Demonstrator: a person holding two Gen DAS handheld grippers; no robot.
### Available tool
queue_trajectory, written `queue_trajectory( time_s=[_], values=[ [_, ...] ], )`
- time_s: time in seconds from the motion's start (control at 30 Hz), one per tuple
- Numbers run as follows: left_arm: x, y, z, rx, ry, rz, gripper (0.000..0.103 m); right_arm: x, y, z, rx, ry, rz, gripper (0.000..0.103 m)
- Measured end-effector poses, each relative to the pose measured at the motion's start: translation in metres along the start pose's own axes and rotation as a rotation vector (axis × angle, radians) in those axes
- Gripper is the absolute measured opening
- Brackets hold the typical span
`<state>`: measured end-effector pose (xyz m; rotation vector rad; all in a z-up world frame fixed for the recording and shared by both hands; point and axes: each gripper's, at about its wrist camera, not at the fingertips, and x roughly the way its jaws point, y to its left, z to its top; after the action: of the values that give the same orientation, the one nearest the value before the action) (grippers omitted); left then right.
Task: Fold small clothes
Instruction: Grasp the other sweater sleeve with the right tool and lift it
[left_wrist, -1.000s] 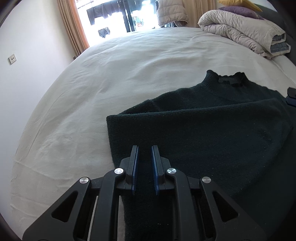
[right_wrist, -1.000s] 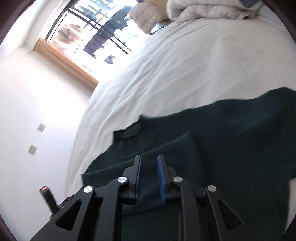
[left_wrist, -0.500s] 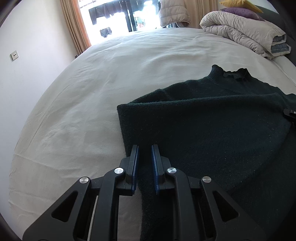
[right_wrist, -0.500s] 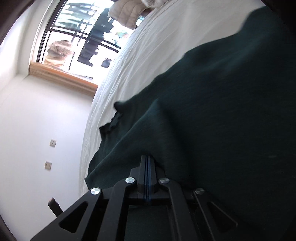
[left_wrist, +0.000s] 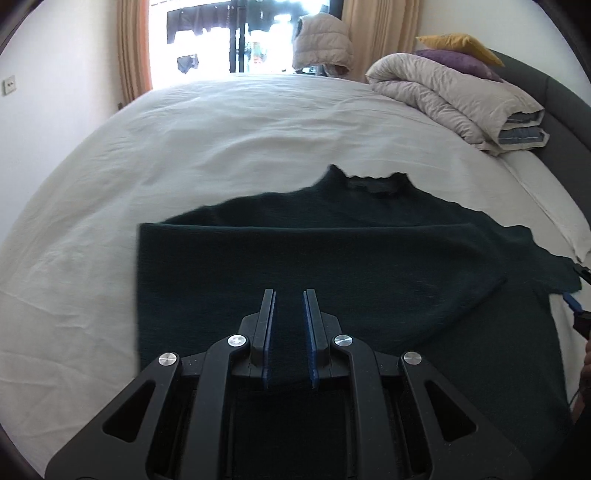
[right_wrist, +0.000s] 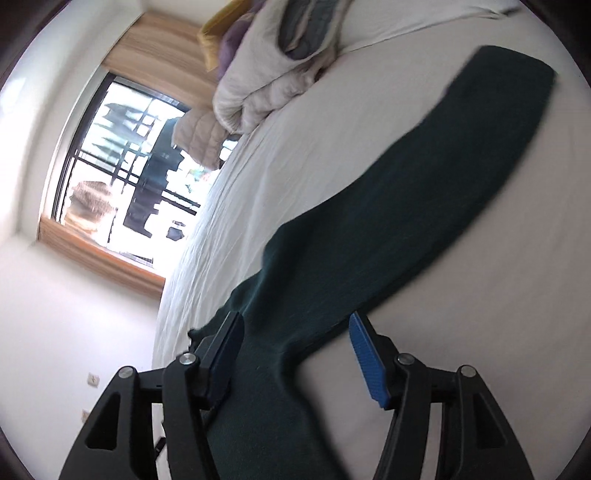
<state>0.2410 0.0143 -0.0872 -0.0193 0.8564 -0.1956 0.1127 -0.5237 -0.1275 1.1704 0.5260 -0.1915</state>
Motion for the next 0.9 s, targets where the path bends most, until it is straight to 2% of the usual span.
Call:
queue_trajectory(
  time_s=[0.1,0.2,0.33,0.43,0.57,0.6,0.67,0.77,0.9],
  values=[
    [0.008,-0.031,-0.006,-0.001,0.015,-0.07,0.014,-0.023,-0.052,0.029,0.164,-0.066,-0.004,0.064],
    [0.015,-0.056,-0.015,0.012,0.043,-0.106,0.014,-0.043,-0.092,0.055,0.29,-0.131,0.033,0.052],
    [0.021,-0.061,-0.02,-0.009,0.054,-0.108,0.014,-0.05,-0.112,0.089,0.339,-0.216,0.03,0.05],
    [0.025,-0.057,-0.02,-0.039,0.062,-0.128,0.014,-0.047,-0.12,0.114,0.36,-0.235,0.033,0.05],
    [0.026,-0.057,-0.022,-0.026,0.053,-0.115,0.014,-0.034,-0.119,0.138,0.359,-0.249,0.02,0.048],
    [0.026,-0.057,-0.022,-0.025,0.05,-0.113,0.014,-0.032,-0.12,0.142,0.361,-0.25,0.021,0.046],
    [0.028,-0.056,-0.022,-0.031,0.048,-0.118,0.014,-0.03,-0.12,0.144,0.367,-0.239,0.017,0.035],
    [0.028,-0.051,-0.022,-0.051,0.046,-0.139,0.014,-0.036,-0.122,0.133,0.373,-0.228,0.047,0.035],
    [0.027,-0.049,-0.022,-0.059,0.045,-0.149,0.014,-0.04,-0.123,0.125,0.371,-0.248,0.039,0.035]
  ],
)
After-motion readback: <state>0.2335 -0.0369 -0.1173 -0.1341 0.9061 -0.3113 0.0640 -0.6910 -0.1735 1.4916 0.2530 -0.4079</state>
